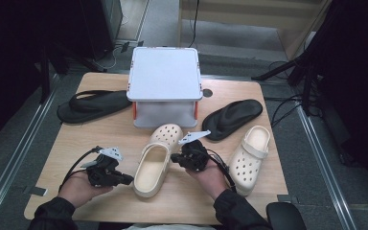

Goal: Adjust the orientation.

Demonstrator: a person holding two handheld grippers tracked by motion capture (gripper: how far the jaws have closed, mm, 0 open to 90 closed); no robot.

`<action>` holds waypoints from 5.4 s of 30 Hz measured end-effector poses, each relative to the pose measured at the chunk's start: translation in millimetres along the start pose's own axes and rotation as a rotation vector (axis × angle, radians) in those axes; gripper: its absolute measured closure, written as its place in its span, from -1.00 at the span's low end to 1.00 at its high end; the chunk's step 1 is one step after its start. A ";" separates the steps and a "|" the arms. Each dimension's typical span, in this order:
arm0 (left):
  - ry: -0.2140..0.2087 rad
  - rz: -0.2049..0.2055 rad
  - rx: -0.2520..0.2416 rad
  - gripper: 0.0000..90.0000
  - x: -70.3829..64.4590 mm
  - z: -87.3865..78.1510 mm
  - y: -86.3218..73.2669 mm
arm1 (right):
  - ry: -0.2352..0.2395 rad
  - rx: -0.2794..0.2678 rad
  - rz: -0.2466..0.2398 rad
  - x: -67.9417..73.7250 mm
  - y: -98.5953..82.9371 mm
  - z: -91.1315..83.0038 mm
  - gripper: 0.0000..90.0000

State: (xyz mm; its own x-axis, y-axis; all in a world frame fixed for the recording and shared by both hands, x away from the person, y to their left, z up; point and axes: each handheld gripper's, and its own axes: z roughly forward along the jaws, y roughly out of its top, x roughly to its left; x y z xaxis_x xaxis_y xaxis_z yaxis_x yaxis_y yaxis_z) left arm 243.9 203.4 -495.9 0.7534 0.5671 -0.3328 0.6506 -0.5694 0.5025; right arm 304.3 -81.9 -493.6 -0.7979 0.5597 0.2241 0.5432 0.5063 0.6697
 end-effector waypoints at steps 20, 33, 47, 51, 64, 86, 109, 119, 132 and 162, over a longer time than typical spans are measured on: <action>-0.021 -0.005 -0.067 0.97 -4.3 -3.1 4.0 | -0.002 -0.059 -0.008 -2.2 17.0 -10.8 1.00; 0.046 -0.032 -0.186 0.98 5.6 -18.7 19.3 | 0.072 -0.043 -0.055 20.4 6.0 -25.3 1.00; 0.105 -0.113 -0.192 0.95 40.7 -26.6 40.6 | 0.042 -0.043 -0.031 6.2 16.2 -17.0 1.00; 0.144 -0.160 -0.229 0.94 49.7 -34.7 48.8 | 0.023 -0.078 -0.047 3.2 9.3 -42.5 1.00; 0.166 -0.108 -0.215 0.62 48.2 -29.5 48.2 | -0.062 -0.110 -0.079 -18.1 -27.5 -95.4 0.90; 0.202 -0.085 -0.209 0.16 56.5 -25.1 48.0 | -0.184 -0.106 0.024 -52.2 -73.0 -138.9 0.94; 0.206 -0.076 -0.218 0.08 59.3 -21.8 55.7 | -0.234 -0.096 0.087 -63.6 -102.9 -164.8 1.00; 0.196 -0.070 -0.223 0.08 61.8 -20.7 59.6 | -0.262 -0.127 0.129 -69.0 -118.1 -181.0 1.00; 0.193 -0.069 -0.213 0.08 62.5 -18.7 62.2 | -0.315 -0.202 0.107 -95.0 -88.4 -193.1 0.54; 0.191 -0.063 -0.198 0.08 63.0 -15.9 62.5 | -0.119 -0.082 0.293 -136.6 -89.9 -167.2 0.68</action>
State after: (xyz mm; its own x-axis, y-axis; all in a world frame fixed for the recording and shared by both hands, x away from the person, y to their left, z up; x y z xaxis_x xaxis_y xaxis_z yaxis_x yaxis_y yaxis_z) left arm 330.5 212.9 -472.7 0.6684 0.7102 -0.2212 0.6500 -0.4131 0.6378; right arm 320.7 -313.5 -466.0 -0.5720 0.7489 0.3345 0.7185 0.2608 0.6448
